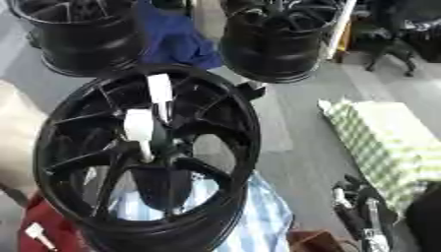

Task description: Pull the pin out of the wheel hub.

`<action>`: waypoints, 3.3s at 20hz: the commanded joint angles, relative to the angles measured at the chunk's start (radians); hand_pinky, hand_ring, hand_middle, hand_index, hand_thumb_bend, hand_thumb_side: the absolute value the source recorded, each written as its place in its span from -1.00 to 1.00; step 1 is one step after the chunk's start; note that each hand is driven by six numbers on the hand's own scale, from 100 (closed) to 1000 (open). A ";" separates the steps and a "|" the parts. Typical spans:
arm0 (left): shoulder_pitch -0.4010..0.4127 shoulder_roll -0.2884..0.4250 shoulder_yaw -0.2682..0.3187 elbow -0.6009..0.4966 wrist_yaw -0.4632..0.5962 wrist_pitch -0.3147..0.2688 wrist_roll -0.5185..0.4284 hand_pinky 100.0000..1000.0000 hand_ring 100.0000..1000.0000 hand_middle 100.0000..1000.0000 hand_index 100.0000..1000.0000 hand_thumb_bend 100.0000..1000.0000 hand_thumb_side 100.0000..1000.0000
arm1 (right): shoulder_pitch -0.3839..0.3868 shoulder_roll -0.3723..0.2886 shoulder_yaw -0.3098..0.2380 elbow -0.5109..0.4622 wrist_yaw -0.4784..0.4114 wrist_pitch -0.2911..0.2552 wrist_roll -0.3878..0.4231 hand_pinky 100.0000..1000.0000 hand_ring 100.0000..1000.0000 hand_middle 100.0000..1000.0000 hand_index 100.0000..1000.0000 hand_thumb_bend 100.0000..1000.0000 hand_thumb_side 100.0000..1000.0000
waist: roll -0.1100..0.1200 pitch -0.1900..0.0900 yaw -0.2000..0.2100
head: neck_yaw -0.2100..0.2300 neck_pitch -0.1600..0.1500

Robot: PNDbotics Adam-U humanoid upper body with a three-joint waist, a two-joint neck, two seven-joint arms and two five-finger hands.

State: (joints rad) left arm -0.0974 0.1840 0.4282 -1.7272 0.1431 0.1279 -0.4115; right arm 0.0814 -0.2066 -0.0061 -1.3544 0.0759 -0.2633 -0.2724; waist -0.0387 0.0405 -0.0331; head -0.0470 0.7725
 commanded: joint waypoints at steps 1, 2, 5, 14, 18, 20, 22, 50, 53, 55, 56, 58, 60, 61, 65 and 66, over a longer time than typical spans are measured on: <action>-0.006 0.001 0.001 -0.024 -0.003 0.007 -0.002 0.14 0.11 0.05 0.52 -1.00 0.30 | 0.000 -0.007 -0.003 -0.031 -0.007 -0.004 -0.005 0.18 0.16 0.16 0.63 -1.00 -0.04 | 0.003 -0.005 -0.002 | 0.002 -0.003; -0.005 -0.002 0.002 -0.026 -0.004 0.009 -0.003 0.14 0.11 0.05 0.52 -1.00 0.30 | 0.001 -0.006 -0.003 -0.032 -0.008 -0.005 -0.005 0.18 0.16 0.16 0.63 -1.00 -0.04 | 0.003 -0.005 -0.003 | 0.002 -0.003; -0.001 -0.009 0.002 -0.028 -0.009 0.013 -0.008 0.14 0.11 0.05 0.52 -1.00 0.30 | 0.004 -0.005 -0.001 -0.038 -0.010 -0.006 -0.004 0.17 0.16 0.16 0.63 -1.00 -0.04 | 0.004 -0.006 -0.006 | -0.002 -0.003; -0.008 0.000 -0.006 -0.036 -0.008 0.014 -0.021 0.14 0.12 0.06 0.53 -1.00 0.30 | 0.005 -0.004 0.003 -0.050 -0.011 -0.008 -0.001 0.17 0.16 0.16 0.63 -1.00 -0.04 | 0.004 -0.011 -0.005 | 0.001 -0.003; -0.075 0.133 -0.033 -0.035 0.049 -0.042 -0.040 0.15 0.13 0.07 0.55 -1.00 0.26 | 0.008 -0.005 0.006 -0.048 -0.014 -0.008 0.002 0.17 0.16 0.16 0.63 -1.00 -0.04 | 0.008 -0.014 -0.005 | 0.001 -0.003; -0.131 0.241 -0.061 -0.022 0.107 -0.101 -0.049 0.15 0.12 0.07 0.56 -1.00 0.25 | 0.011 -0.007 0.006 -0.047 -0.015 -0.009 0.001 0.17 0.16 0.16 0.63 -1.00 -0.04 | 0.011 -0.017 -0.008 | 0.001 -0.003; -0.200 0.372 -0.110 0.002 0.177 -0.181 -0.080 0.18 0.13 0.09 0.59 -1.00 0.23 | 0.014 -0.008 0.007 -0.047 -0.015 -0.010 0.002 0.17 0.16 0.16 0.63 -1.00 -0.04 | 0.015 -0.020 -0.012 | 0.003 -0.003; -0.941 0.398 -1.023 0.586 -0.487 -1.035 -0.496 0.40 0.19 0.47 0.82 -0.76 0.15 | 0.033 -0.019 0.026 -0.035 -0.019 -0.012 0.017 0.17 0.16 0.16 0.63 -1.00 -0.05 | 0.027 -0.051 -0.046 | 0.024 -0.003; -0.937 0.391 -1.044 0.584 -0.485 -1.035 -0.496 0.39 0.19 0.47 0.81 -0.75 0.16 | 0.033 -0.019 0.026 -0.034 -0.019 -0.012 0.017 0.17 0.16 0.15 0.63 -1.00 -0.05 | 0.027 -0.051 -0.048 | 0.025 -0.003; -0.934 0.394 -1.061 0.575 -0.473 -1.035 -0.496 0.40 0.20 0.46 0.81 -0.72 0.16 | 0.033 -0.019 0.026 -0.034 -0.019 -0.011 0.016 0.17 0.16 0.15 0.63 -1.00 -0.04 | 0.028 -0.051 -0.049 | 0.027 -0.003; -0.932 0.398 -1.068 0.568 -0.469 -1.035 -0.496 0.40 0.20 0.46 0.81 -0.71 0.16 | 0.033 -0.020 0.026 -0.034 -0.019 -0.011 0.016 0.17 0.16 0.15 0.63 -1.00 -0.04 | 0.028 -0.051 -0.048 | 0.027 -0.003; -0.930 0.405 -1.080 0.558 -0.469 -1.035 -0.496 0.40 0.19 0.45 0.80 -0.70 0.15 | 0.033 -0.020 0.025 -0.033 -0.019 -0.011 0.015 0.17 0.16 0.15 0.63 -1.00 -0.04 | 0.028 -0.051 -0.048 | 0.028 -0.003; -0.925 0.412 -1.090 0.549 -0.475 -1.035 -0.496 0.39 0.18 0.44 0.80 -0.70 0.14 | 0.032 -0.020 0.025 -0.032 -0.019 -0.011 0.015 0.17 0.16 0.15 0.63 -1.00 -0.04 | 0.029 -0.051 -0.047 | 0.028 -0.003; -0.922 0.416 -1.095 0.544 -0.479 -1.035 -0.496 0.39 0.18 0.44 0.80 -0.69 0.14 | 0.032 -0.020 0.025 -0.032 -0.019 -0.011 0.015 0.17 0.16 0.16 0.63 -1.00 -0.04 | 0.029 -0.051 -0.046 | 0.028 -0.003; -0.908 0.435 -1.109 0.525 -0.488 -1.035 -0.496 0.36 0.14 0.41 0.78 -0.69 0.14 | 0.032 -0.021 0.025 -0.031 -0.019 -0.011 0.015 0.17 0.16 0.16 0.63 -1.00 -0.04 | 0.030 -0.051 -0.045 | 0.028 -0.003; -0.905 0.441 -1.112 0.520 -0.490 -1.035 -0.496 0.35 0.12 0.40 0.78 -0.68 0.14 | 0.032 -0.021 0.024 -0.031 -0.019 -0.011 0.015 0.17 0.16 0.16 0.63 -1.00 -0.04 | 0.030 -0.051 -0.045 | 0.029 -0.003</action>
State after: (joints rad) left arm -0.9853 0.5925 -0.6858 -1.1894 -0.3447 -0.5564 -0.5616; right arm 0.1163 -0.2077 0.0193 -1.3769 0.0598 -0.2726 -0.2559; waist -0.0086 0.0063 -0.0792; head -0.0199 0.7725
